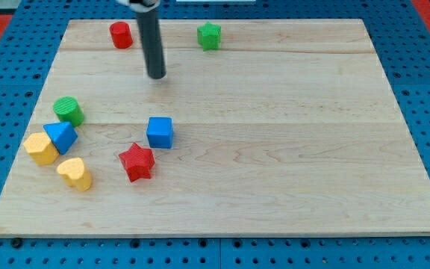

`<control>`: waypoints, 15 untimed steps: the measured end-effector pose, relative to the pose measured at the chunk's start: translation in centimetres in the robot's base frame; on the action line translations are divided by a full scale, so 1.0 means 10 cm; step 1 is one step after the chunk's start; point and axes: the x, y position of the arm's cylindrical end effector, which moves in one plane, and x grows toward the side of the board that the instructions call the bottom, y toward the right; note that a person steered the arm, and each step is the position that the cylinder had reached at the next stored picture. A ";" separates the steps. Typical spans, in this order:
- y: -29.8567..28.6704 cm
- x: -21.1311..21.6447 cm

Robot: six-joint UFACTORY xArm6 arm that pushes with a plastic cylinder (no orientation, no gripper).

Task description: Put the blue cube to the right of the green star

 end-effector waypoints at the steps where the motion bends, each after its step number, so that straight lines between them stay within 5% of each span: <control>1: -0.18 0.49; 2: -0.22 1.03; 4: 0.19 1.25; 10: 1.44 0.28; 12: 2.02 0.24; 15: 2.09 -0.48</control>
